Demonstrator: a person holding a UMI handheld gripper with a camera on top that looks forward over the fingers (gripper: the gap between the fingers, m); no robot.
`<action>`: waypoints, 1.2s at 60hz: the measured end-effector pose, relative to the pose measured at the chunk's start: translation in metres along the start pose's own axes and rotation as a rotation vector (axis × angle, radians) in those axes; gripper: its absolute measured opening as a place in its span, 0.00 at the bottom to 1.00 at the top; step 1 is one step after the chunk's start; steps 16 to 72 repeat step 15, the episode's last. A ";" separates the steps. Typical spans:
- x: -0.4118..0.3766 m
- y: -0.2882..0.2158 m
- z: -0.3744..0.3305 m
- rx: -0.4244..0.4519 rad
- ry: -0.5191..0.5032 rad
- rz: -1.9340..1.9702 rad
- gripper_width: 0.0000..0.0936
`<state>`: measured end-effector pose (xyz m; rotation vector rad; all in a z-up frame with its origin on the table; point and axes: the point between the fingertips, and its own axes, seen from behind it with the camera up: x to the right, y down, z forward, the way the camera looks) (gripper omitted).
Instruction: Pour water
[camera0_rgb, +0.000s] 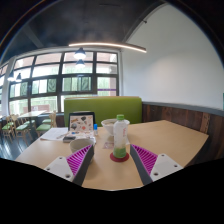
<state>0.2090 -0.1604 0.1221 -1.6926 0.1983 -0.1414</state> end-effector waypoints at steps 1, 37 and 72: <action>-0.002 0.002 -0.008 -0.002 -0.001 0.000 0.87; -0.038 0.018 -0.108 -0.023 -0.044 0.054 0.88; -0.038 0.018 -0.108 -0.023 -0.044 0.054 0.88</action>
